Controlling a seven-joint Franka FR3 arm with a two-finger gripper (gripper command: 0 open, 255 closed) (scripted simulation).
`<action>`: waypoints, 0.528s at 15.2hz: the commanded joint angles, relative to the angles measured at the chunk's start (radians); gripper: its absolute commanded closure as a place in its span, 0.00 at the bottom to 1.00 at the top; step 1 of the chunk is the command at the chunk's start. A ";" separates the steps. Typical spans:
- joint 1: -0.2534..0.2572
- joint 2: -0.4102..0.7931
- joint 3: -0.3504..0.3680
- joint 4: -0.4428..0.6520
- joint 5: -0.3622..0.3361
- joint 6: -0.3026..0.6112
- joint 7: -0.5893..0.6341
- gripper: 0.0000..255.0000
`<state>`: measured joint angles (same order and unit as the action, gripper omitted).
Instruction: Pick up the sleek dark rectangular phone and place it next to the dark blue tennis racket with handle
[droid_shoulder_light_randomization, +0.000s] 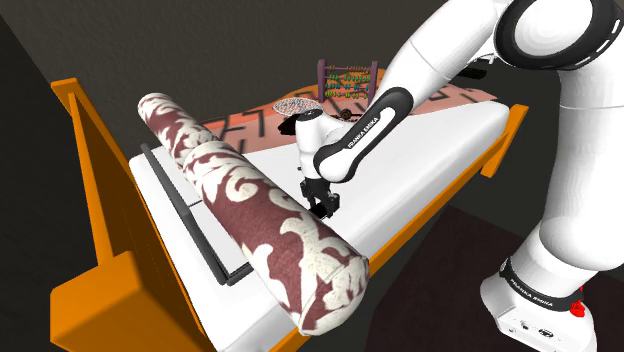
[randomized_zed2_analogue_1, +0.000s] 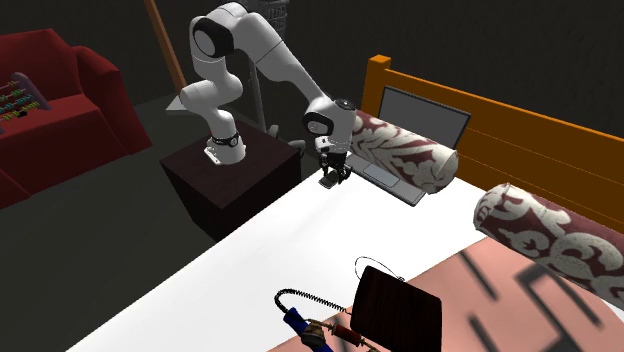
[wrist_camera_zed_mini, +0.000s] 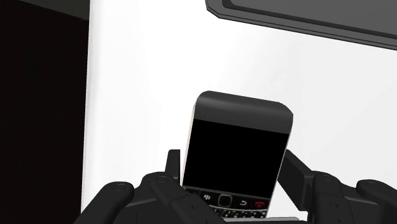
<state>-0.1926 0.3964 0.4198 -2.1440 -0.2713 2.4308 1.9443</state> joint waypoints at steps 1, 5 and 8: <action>-0.003 -0.010 0.004 0.000 0.007 -0.010 -0.005 1.00; -0.016 -0.053 0.021 0.002 0.037 -0.052 -0.026 1.00; -0.024 -0.085 0.032 0.005 0.059 -0.084 -0.041 1.00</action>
<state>-0.2131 0.3255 0.4475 -2.1374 -0.2214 2.3587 1.9096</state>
